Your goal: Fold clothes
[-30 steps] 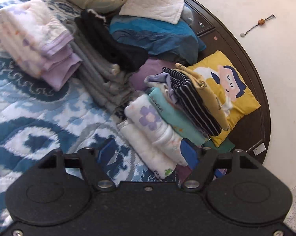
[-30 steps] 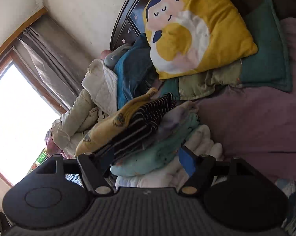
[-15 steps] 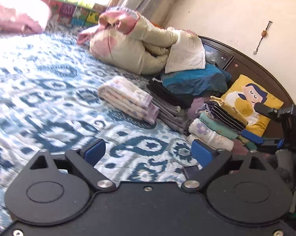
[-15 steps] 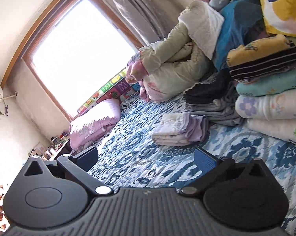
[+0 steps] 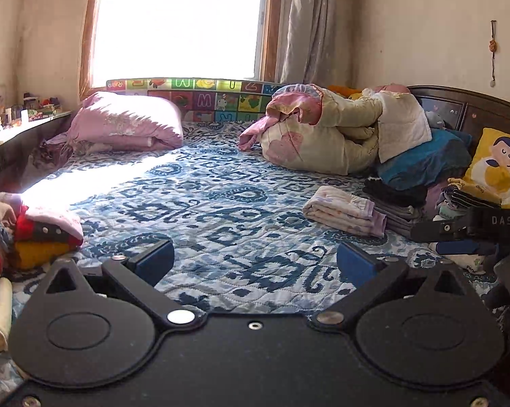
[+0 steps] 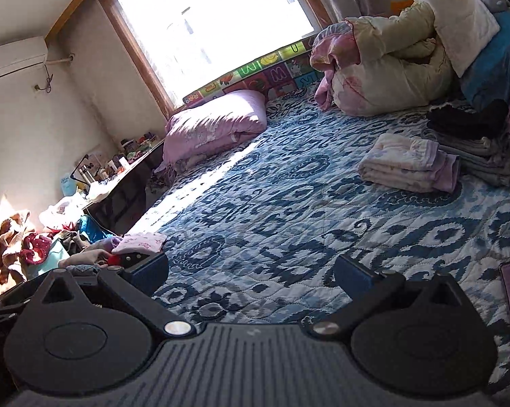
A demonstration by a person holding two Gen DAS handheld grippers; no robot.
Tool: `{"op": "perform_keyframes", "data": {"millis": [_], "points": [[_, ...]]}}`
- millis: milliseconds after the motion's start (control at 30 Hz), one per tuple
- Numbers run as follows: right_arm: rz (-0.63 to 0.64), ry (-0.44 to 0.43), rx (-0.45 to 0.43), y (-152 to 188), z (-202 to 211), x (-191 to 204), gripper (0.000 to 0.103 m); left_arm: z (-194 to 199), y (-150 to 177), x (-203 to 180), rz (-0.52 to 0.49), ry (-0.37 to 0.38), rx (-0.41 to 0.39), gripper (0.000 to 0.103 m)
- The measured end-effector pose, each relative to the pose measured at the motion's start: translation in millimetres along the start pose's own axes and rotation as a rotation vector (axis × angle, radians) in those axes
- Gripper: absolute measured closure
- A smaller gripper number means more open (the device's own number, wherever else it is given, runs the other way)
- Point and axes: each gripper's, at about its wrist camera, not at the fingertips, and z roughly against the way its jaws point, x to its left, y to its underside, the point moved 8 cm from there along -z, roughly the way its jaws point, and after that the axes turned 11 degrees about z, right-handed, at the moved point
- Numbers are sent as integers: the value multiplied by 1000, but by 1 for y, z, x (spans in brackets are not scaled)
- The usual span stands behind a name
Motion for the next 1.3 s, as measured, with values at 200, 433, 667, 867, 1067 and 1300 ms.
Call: {"op": "perform_keyframes", "data": {"millis": [200,433,667,867,1067,1300], "points": [[90,100,116,63,-25,16,0,-29,63,-5,49,-83,40,0],[108,194,175,126,-44,4,0,-53,112,10,49,-205,84,0],[108,215,219,164,-66,-5,0,-68,135,23,66,-235,126,0],[147,249,247,185,-91,-17,0,-94,161,20,12,-253,191,0],[123,245,262,191,-102,-31,0,-109,173,25,-22,-272,208,0],[108,215,225,186,-102,-30,0,-117,174,24,-2,-256,207,1]]}}
